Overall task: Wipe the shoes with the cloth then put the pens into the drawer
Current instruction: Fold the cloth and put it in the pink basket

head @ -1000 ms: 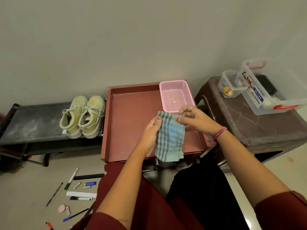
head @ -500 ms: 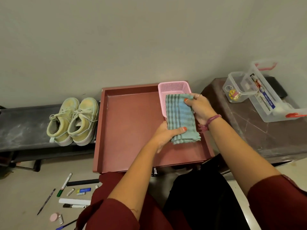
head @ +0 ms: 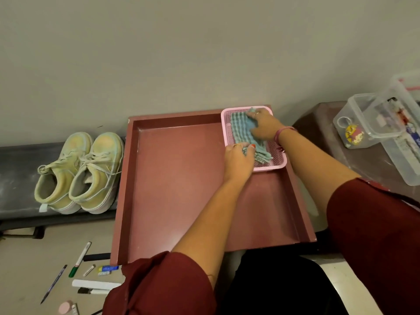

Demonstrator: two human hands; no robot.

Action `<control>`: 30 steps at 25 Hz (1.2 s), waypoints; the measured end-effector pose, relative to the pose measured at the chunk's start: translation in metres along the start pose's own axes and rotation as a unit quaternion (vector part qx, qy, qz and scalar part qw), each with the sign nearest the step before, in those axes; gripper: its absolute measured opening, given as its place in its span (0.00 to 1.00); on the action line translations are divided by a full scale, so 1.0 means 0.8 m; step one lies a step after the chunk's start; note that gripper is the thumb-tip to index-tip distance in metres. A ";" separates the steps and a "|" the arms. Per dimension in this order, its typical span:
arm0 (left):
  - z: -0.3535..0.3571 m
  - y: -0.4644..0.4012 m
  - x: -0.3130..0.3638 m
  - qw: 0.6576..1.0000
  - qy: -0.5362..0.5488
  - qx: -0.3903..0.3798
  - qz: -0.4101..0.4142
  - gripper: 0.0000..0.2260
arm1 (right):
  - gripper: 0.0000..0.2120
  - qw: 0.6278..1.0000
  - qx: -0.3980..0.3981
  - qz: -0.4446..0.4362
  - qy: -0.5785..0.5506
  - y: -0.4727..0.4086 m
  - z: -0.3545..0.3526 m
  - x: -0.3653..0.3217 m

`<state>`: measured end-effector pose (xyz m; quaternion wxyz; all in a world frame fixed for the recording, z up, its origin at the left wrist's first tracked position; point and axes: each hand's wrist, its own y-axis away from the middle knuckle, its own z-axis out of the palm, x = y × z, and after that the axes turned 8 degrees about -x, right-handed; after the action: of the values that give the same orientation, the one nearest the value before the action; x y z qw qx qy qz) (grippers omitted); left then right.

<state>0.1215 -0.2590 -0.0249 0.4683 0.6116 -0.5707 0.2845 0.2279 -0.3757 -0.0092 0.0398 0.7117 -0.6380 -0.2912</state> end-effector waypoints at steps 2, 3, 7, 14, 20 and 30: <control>0.006 -0.015 0.000 0.997 -0.038 -0.057 -0.029 0.16 | 0.36 0.993 -0.076 0.020 0.089 -0.014 0.003 0.006; 0.009 -0.021 0.001 0.993 -0.067 -0.084 -0.047 0.16 | 0.37 0.990 -0.083 0.025 0.114 -0.020 0.007 0.008; 0.021 -0.034 0.006 0.957 -0.225 -0.169 -0.068 0.16 | 0.33 0.984 -0.052 0.036 0.167 -0.033 0.021 0.013; 0.028 -0.021 -0.004 0.912 -0.392 -0.094 0.079 0.17 | 0.17 0.980 0.054 0.100 0.163 -0.017 0.025 0.001; 0.027 -0.010 0.003 0.899 -0.401 -0.174 0.039 0.22 | 0.14 0.926 0.089 0.091 0.355 -0.007 0.038 0.002; 0.007 0.035 0.003 0.930 -0.339 -0.094 0.104 0.20 | 0.14 0.956 0.087 0.069 0.270 0.031 0.041 0.007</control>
<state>0.0940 -0.2626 -0.0179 0.2700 0.5615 -0.7804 0.0522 0.1905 -0.3751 -0.0280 0.1686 0.7186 -0.6741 -0.0283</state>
